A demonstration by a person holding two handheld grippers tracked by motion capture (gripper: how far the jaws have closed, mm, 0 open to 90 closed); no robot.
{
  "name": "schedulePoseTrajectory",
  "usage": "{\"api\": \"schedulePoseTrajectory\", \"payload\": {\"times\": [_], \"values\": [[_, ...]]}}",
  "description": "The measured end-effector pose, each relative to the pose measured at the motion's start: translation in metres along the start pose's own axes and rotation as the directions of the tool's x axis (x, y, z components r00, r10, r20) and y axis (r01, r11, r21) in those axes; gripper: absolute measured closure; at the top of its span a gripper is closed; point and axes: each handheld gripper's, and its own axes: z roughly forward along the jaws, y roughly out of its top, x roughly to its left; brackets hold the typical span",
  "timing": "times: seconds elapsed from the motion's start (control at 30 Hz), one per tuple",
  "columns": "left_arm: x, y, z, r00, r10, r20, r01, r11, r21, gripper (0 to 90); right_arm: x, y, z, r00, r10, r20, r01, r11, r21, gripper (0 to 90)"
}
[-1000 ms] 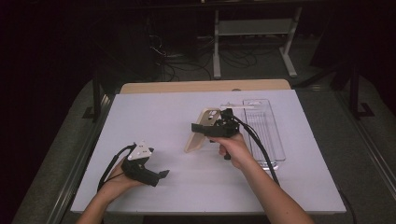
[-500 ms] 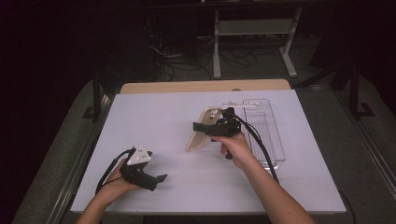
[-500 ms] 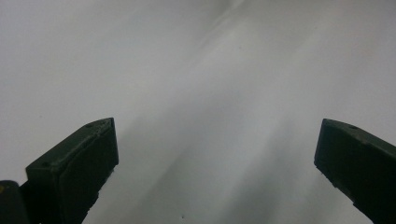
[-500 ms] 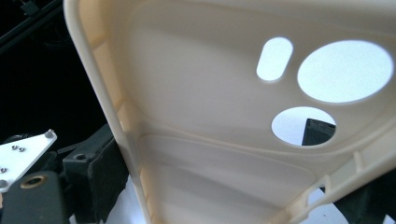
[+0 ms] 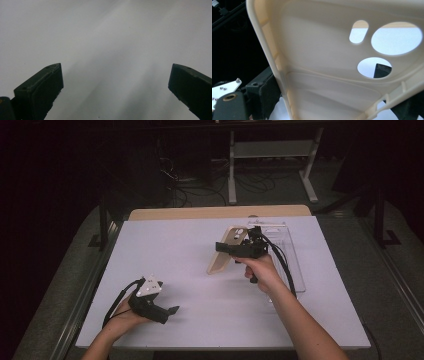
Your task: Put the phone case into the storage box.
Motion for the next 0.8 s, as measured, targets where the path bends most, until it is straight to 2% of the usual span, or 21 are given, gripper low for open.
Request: {"api": "schedulePoseTrajectory", "payload": {"times": [0.5, 0.63, 0.8], "values": [[0.0, -0.001, 0.002, 0.9999, -0.012, 0.008, 0.012, 0.9999, -0.006, 0.0, -0.004, 0.02, -0.013, 0.9994, -0.012, 0.031, 0.012, 1.0, -0.01, 10.4], [0.0, -0.001, 0.001, 0.9999, -0.012, 0.008, 0.012, 0.9999, -0.009, 0.0, -0.005, 0.025, -0.016, 0.9991, 0.002, 0.042, -0.001, 1.0, -0.009, 10.4], [0.0, -0.001, 0.001, 0.9998, -0.018, 0.007, 0.018, 0.9998, -0.009, 0.0, -0.008, 0.031, -0.019, 0.9984, -0.004, 0.057, 0.004, 1.0, -0.015, 10.4]]}}
